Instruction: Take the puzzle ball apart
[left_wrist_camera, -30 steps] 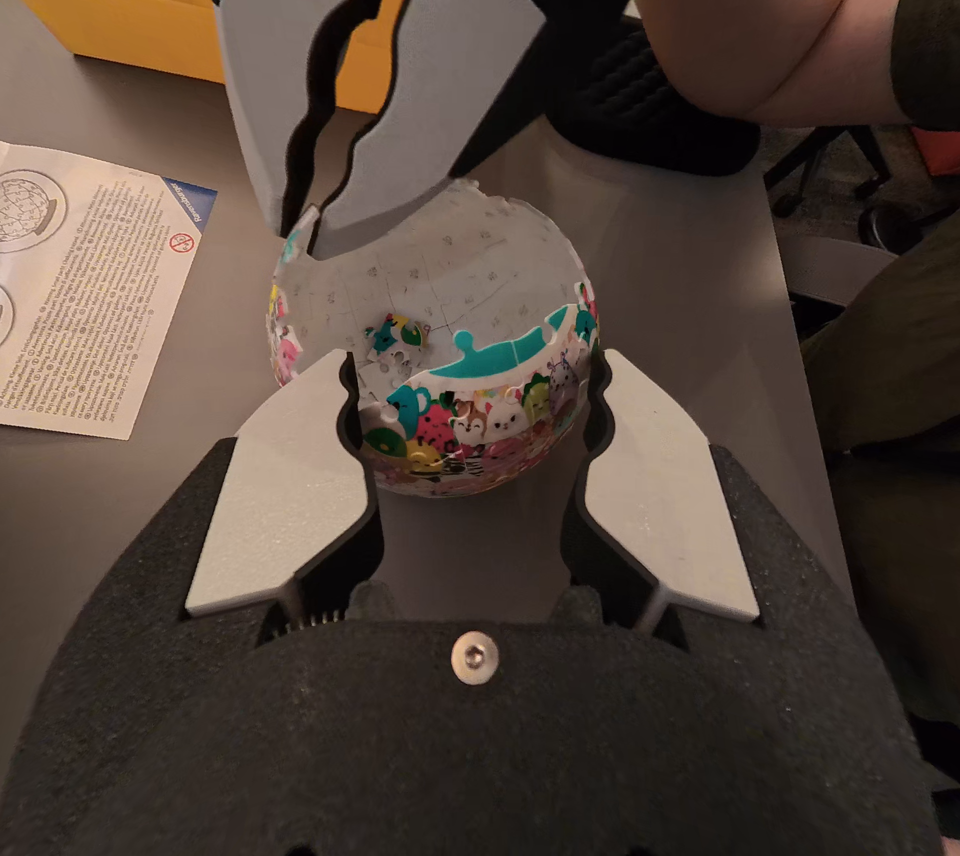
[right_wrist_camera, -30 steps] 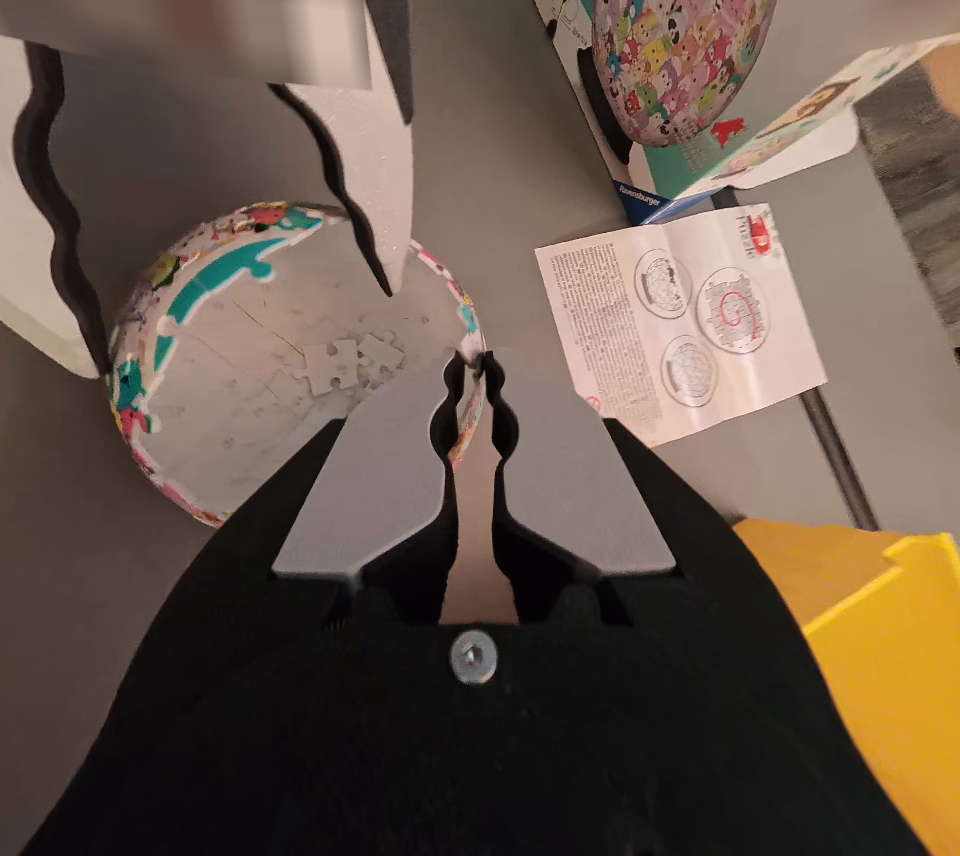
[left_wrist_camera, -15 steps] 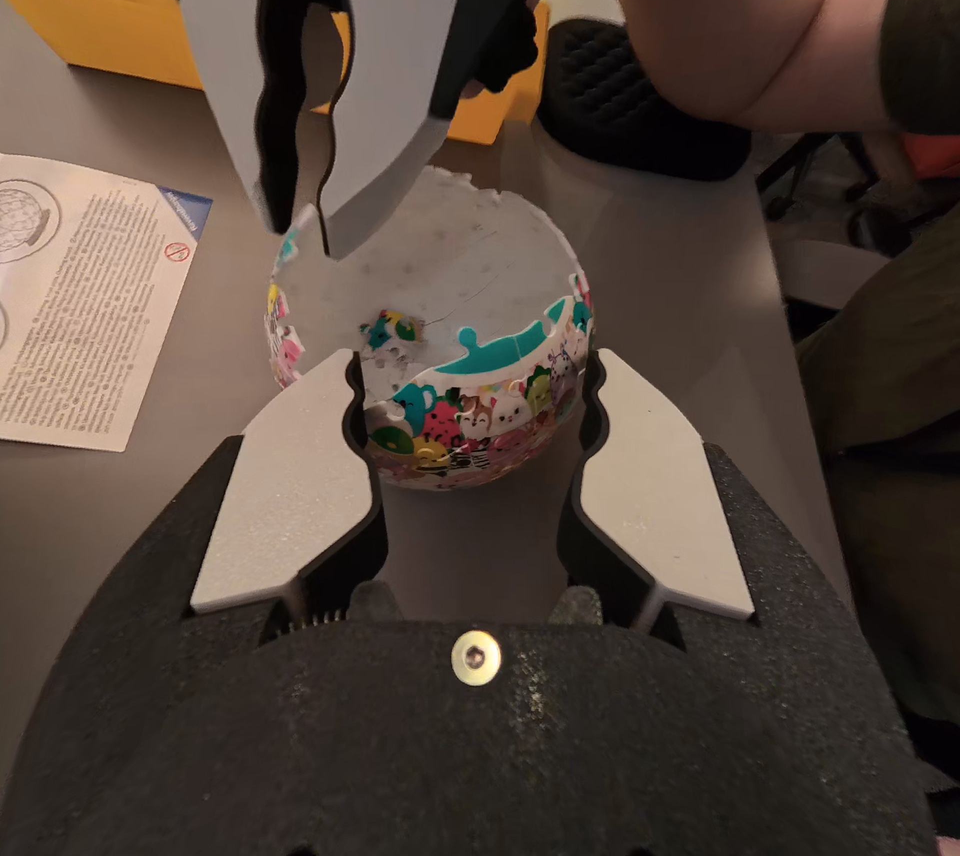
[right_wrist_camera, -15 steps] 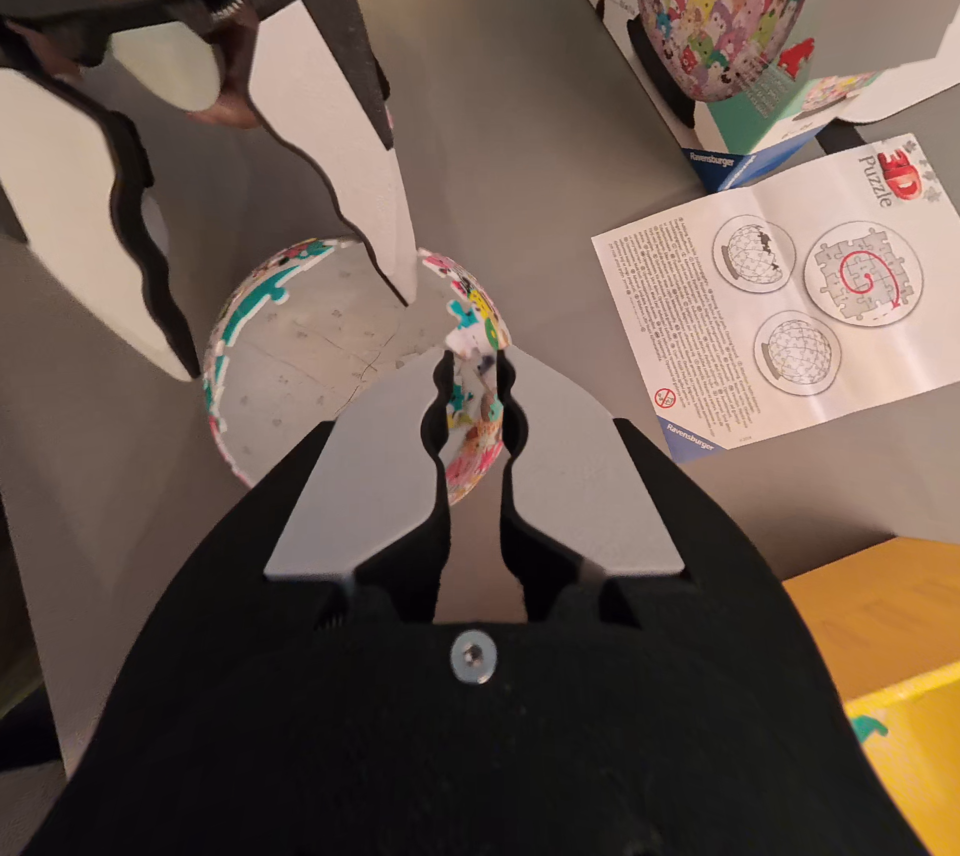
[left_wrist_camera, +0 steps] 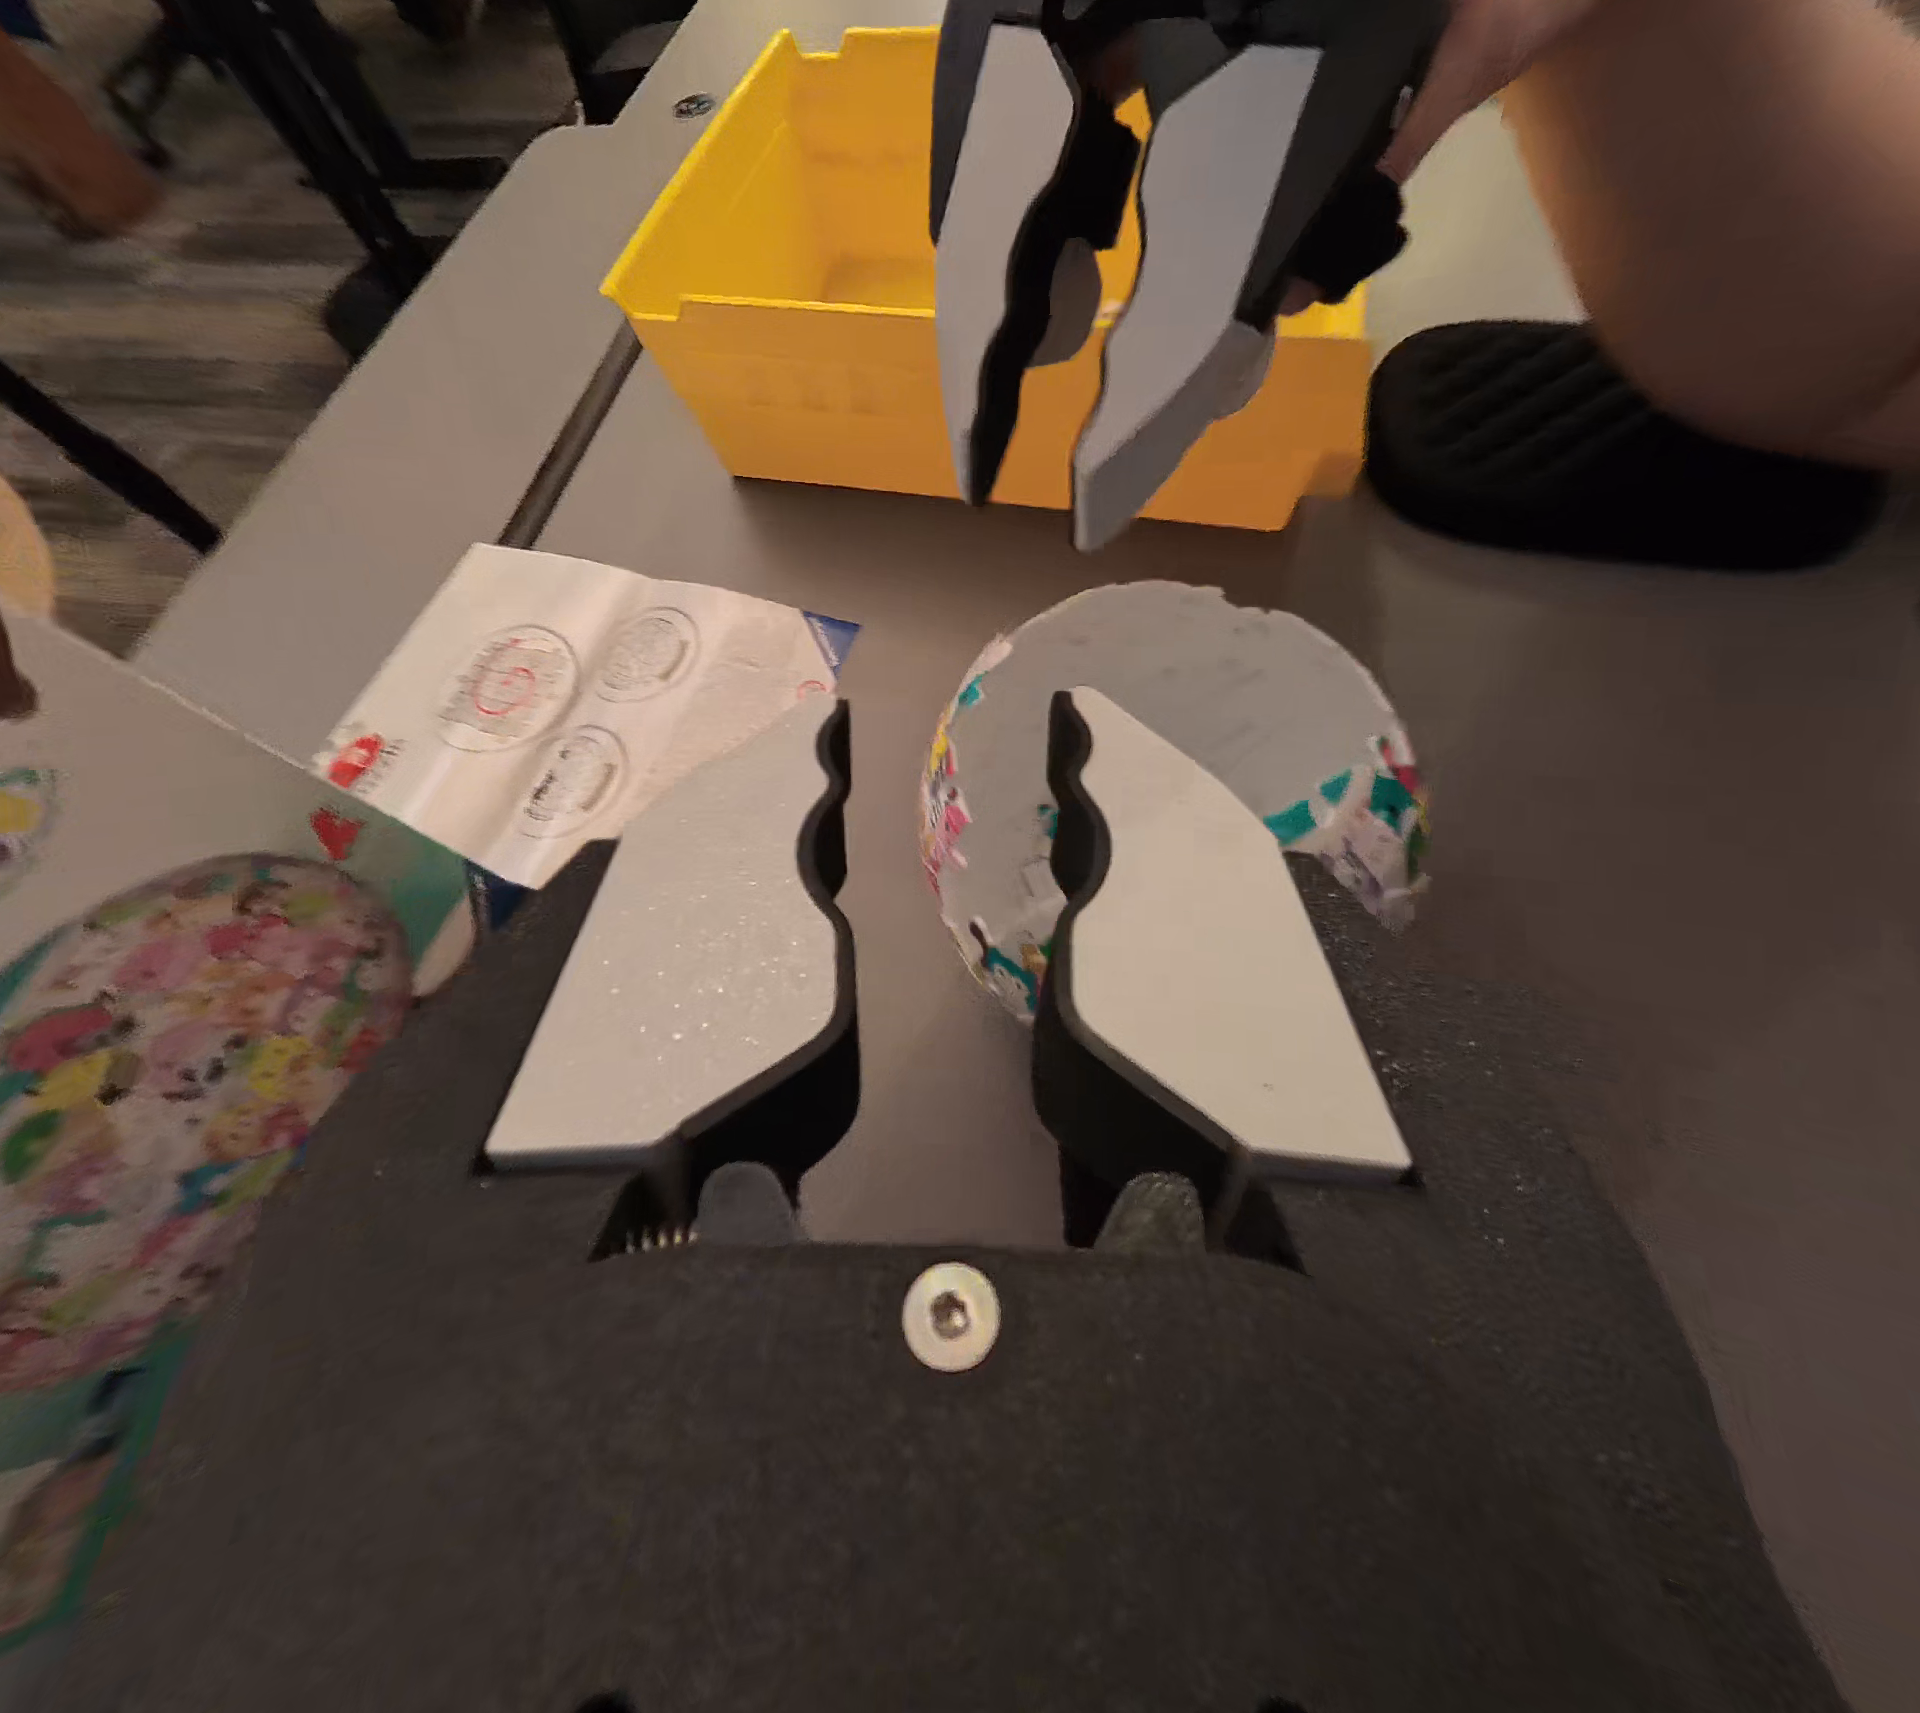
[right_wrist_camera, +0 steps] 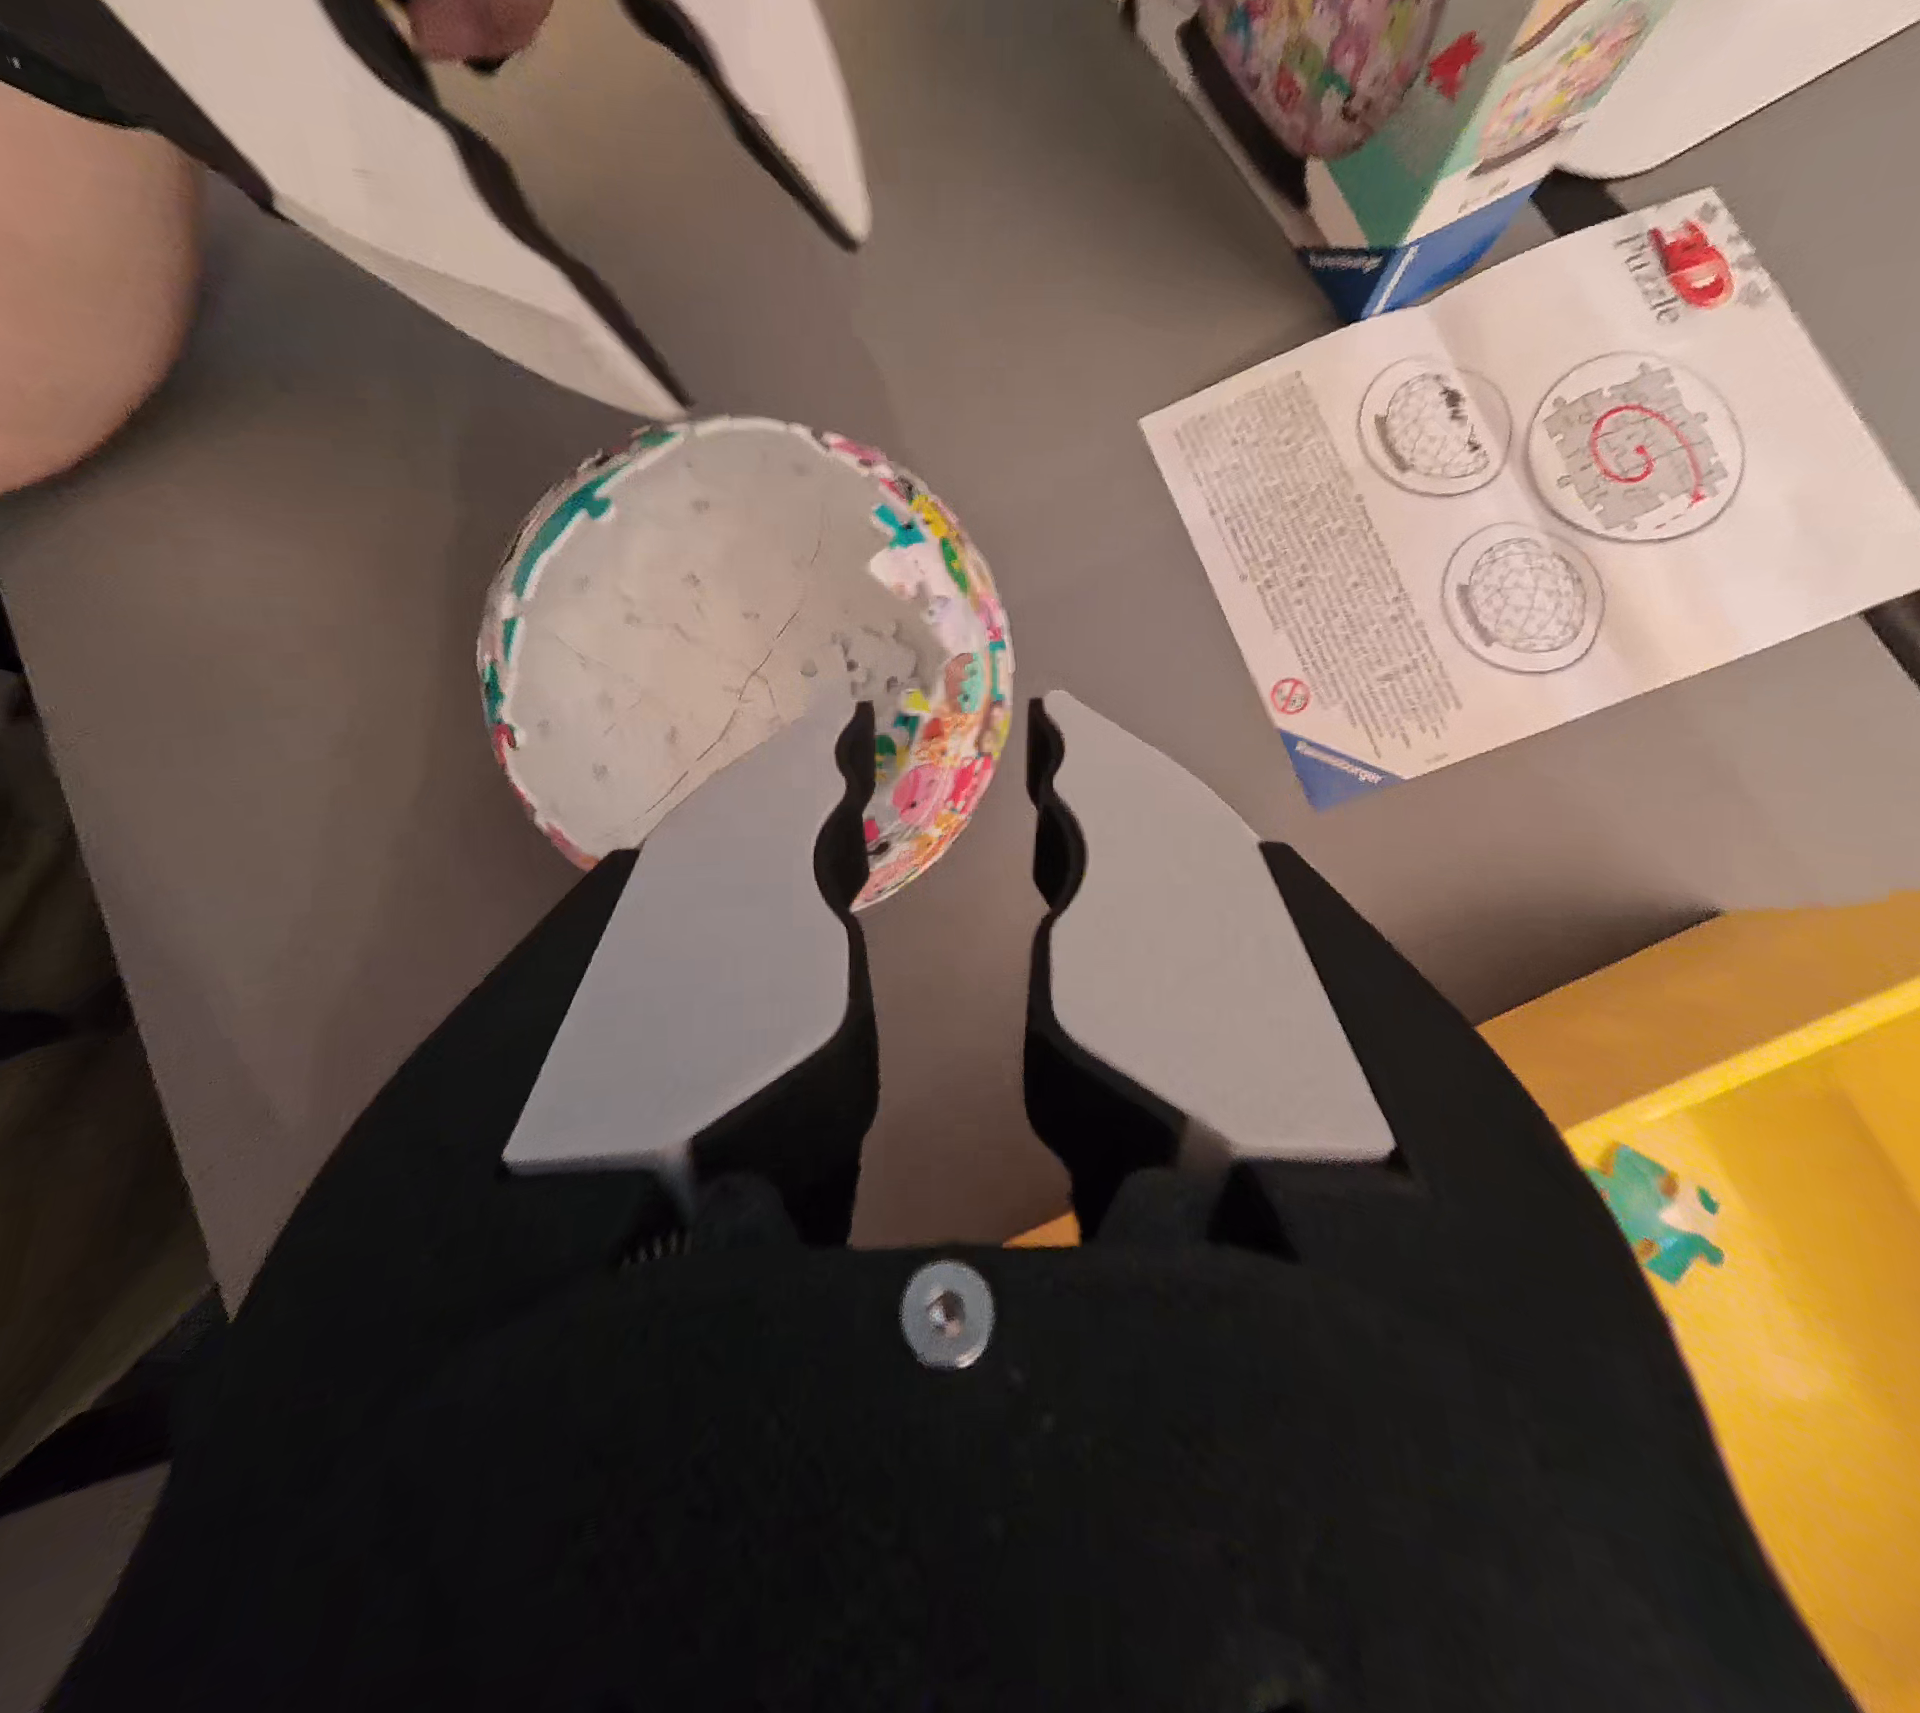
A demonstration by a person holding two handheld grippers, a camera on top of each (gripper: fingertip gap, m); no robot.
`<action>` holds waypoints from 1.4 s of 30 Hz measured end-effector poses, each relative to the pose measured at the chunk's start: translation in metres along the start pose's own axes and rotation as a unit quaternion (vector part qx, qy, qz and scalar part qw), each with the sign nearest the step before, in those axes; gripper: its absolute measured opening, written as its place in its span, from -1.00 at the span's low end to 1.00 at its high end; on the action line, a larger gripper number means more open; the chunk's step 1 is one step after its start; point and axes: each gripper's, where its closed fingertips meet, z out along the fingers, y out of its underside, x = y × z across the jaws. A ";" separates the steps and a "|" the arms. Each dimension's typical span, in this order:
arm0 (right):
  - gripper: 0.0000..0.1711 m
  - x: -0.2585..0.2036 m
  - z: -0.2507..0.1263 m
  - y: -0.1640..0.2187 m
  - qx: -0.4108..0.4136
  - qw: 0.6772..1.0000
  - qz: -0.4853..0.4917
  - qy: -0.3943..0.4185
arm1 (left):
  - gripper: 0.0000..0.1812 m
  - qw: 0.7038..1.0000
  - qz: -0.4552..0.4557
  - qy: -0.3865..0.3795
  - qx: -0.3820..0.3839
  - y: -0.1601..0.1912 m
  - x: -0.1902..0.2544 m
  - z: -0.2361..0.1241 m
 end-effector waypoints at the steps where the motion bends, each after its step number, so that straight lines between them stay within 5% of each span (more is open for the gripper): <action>1: -0.66 -0.004 0.003 0.001 -0.004 1.000 -0.002 -0.004 | -0.63 1.000 0.019 -0.009 -0.010 -0.003 0.000 0.007; 7: -0.65 -0.010 0.010 0.010 0.038 0.999 0.010 -0.003 | -0.69 0.981 0.078 0.056 -0.166 0.014 0.013 0.037; 15: -0.62 -0.019 -0.030 -0.016 0.209 0.976 -0.024 0.054 | -0.82 0.984 0.052 0.051 -0.165 0.019 0.007 0.049; 28: -0.62 -0.010 0.004 0.006 0.109 0.980 0.110 0.128 | -0.82 0.972 0.074 0.057 -0.214 0.027 0.007 0.057; 42: -0.85 0.001 0.027 0.023 0.074 0.982 0.094 0.146 | -0.85 0.977 0.008 0.096 -0.190 0.027 0.009 0.059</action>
